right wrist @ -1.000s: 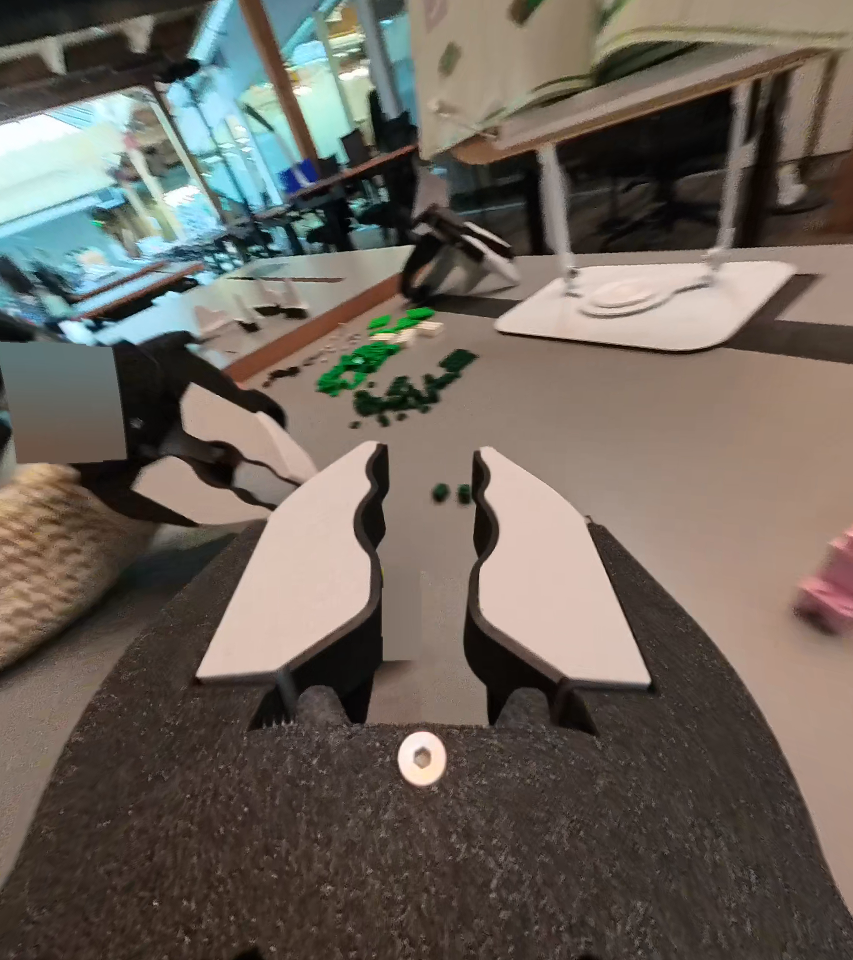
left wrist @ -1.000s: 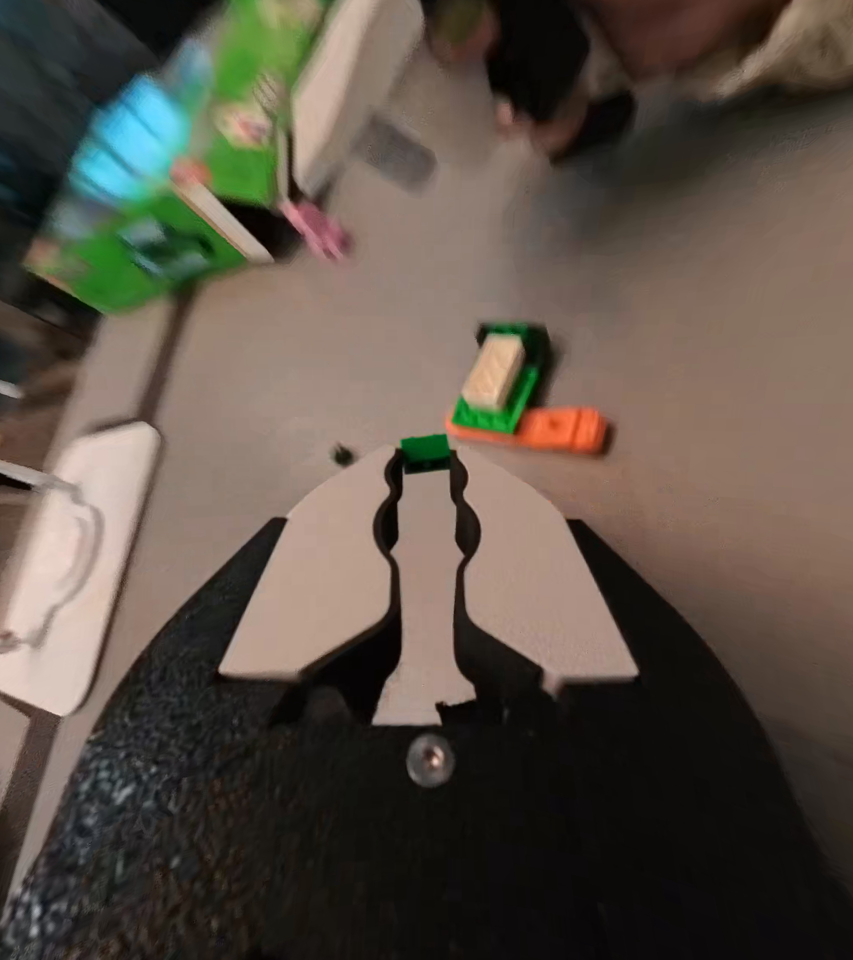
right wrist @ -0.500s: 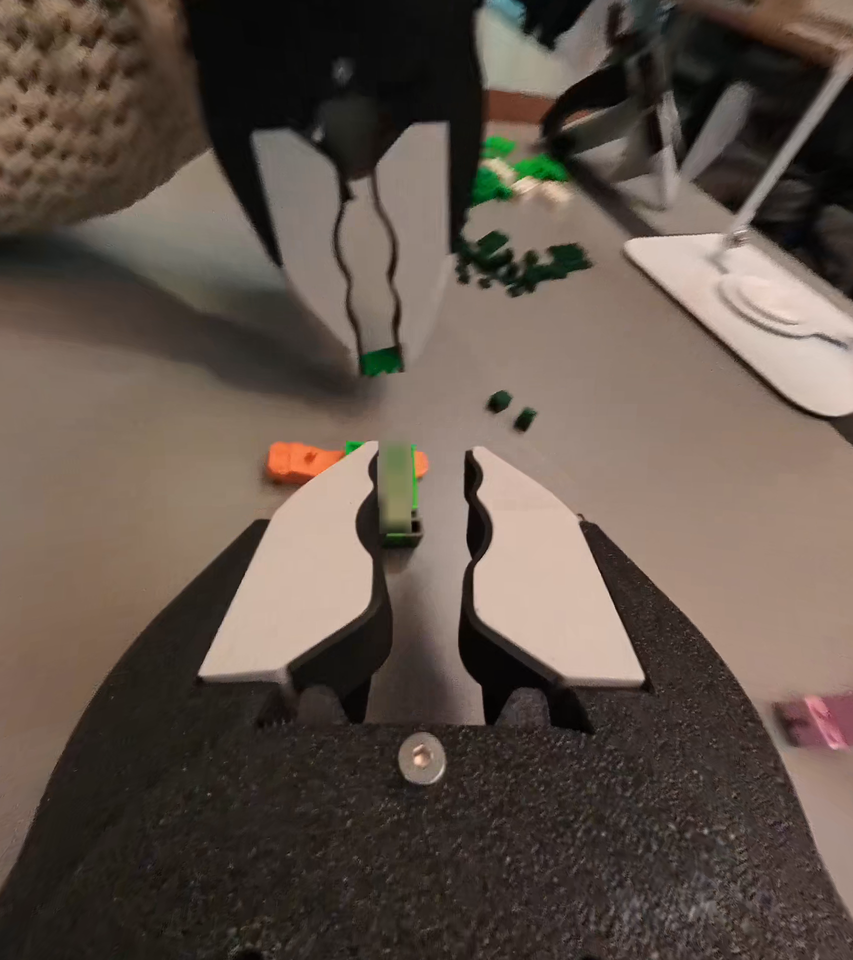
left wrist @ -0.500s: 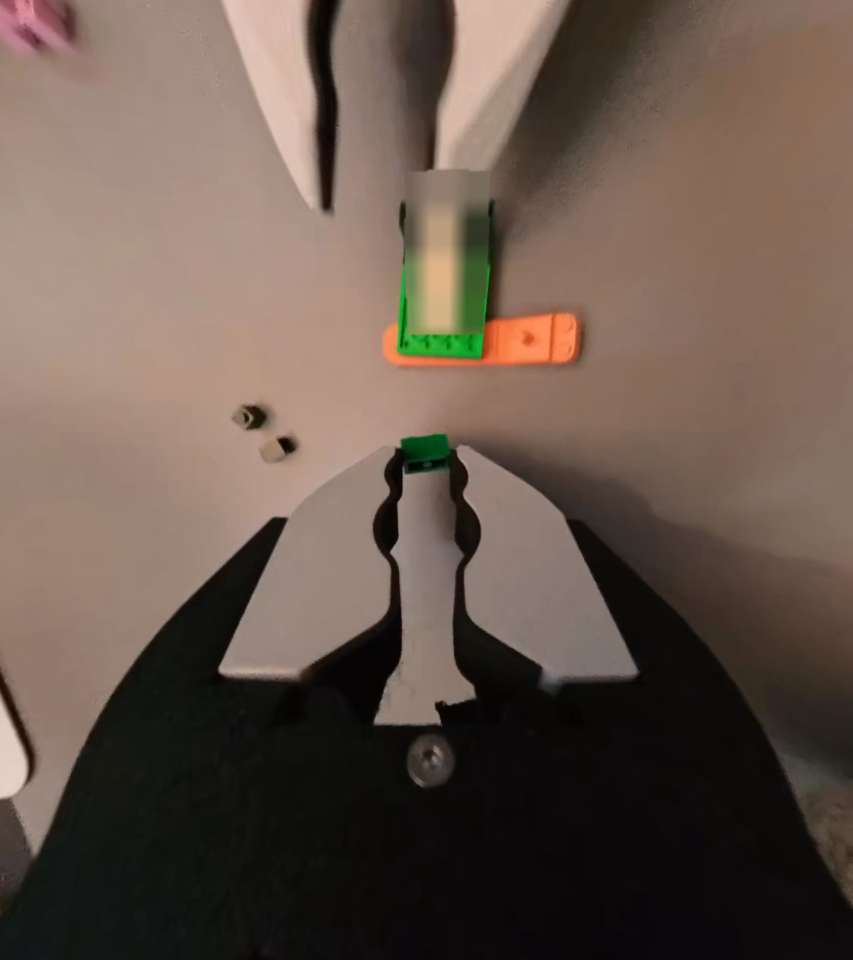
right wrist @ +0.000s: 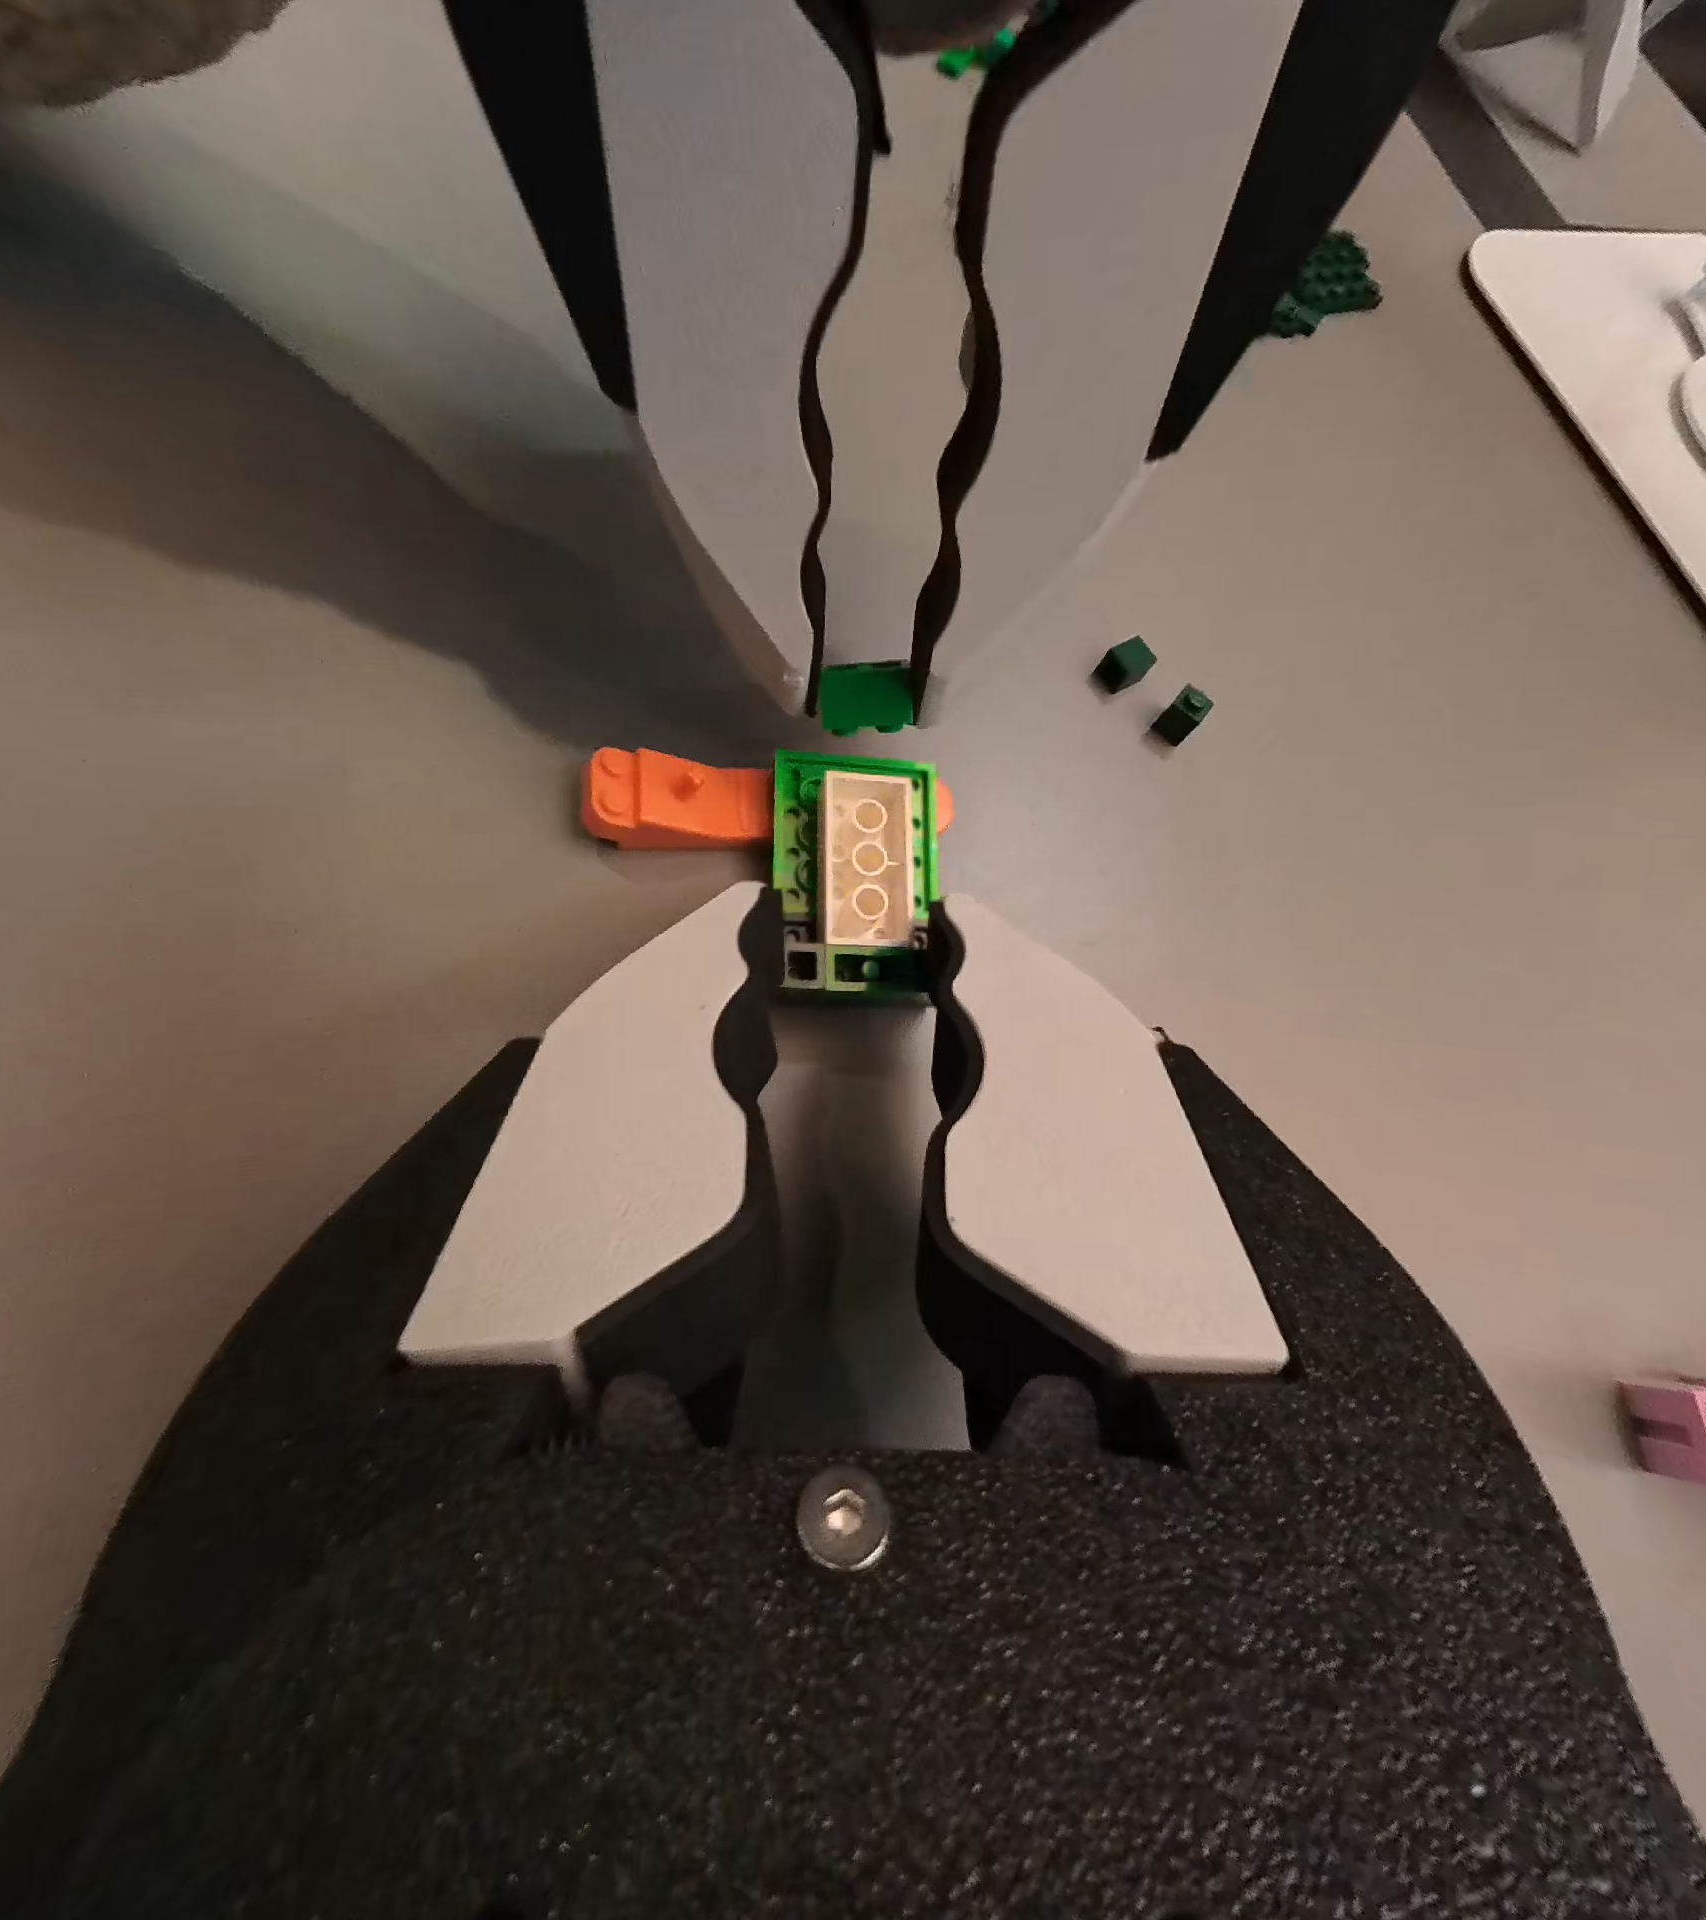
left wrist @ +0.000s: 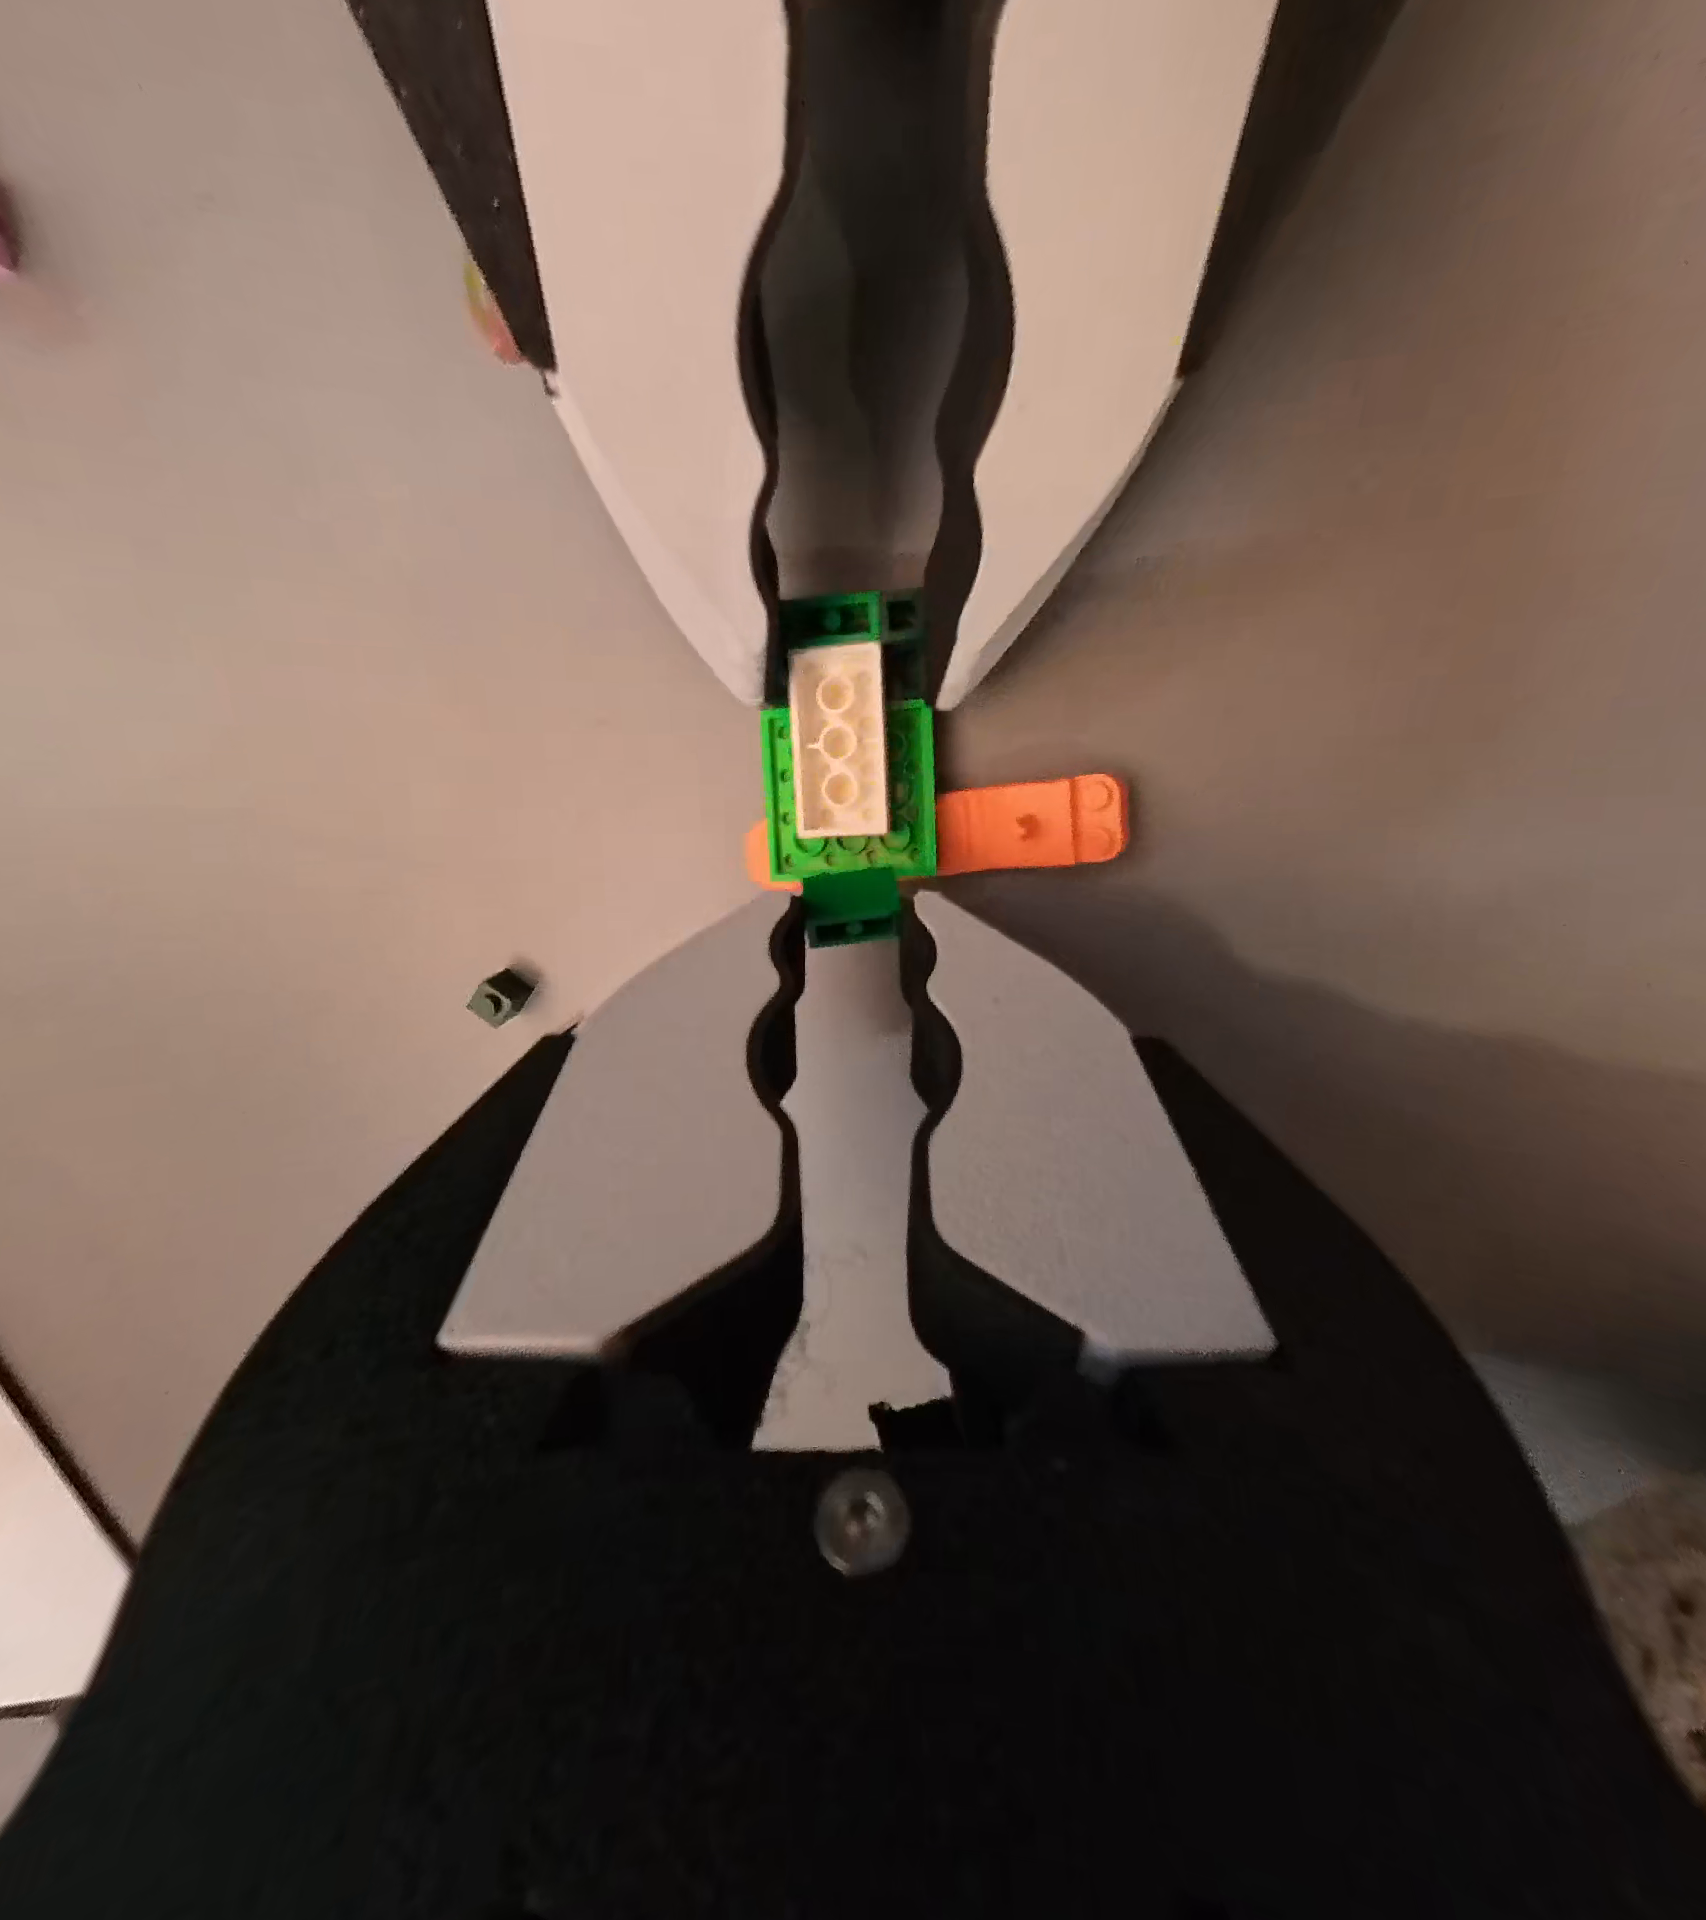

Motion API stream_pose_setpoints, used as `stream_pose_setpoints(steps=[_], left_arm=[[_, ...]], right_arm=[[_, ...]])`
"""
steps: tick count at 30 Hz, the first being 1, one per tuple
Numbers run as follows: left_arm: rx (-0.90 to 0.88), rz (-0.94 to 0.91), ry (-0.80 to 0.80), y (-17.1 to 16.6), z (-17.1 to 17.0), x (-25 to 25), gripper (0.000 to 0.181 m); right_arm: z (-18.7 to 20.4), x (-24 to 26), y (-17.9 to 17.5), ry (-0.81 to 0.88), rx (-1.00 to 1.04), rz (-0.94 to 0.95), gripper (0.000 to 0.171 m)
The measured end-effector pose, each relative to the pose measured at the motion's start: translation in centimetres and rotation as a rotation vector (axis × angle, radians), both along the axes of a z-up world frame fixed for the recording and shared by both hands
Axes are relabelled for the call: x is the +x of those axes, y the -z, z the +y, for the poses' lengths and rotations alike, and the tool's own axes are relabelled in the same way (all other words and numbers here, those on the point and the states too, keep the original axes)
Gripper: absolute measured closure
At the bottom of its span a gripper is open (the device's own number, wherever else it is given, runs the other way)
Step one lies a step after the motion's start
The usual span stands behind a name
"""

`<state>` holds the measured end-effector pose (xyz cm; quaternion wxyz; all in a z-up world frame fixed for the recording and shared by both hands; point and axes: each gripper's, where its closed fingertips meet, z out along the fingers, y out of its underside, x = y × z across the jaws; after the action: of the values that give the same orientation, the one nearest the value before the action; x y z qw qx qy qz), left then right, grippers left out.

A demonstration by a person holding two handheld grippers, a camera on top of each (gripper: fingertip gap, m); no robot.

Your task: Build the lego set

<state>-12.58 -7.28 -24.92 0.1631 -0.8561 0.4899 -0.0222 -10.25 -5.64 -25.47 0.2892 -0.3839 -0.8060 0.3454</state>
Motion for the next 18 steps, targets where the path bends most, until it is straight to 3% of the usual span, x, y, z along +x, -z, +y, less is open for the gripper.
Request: stream_pose_setpoints(steps=[10, 18], left_arm=[[-0.085, 0.029, -0.025, 0.91, -0.21, -0.29, 0.165], [-0.110, 0.036, -0.027, 0.87, 0.07, 0.08, 0.165]], right_arm=[[0.03, 0.15, -0.24, 0.001, -0.041, -0.006, 0.140], [-0.09, 0.21, 0.11, -0.006, -0.016, -0.018, 0.147]])
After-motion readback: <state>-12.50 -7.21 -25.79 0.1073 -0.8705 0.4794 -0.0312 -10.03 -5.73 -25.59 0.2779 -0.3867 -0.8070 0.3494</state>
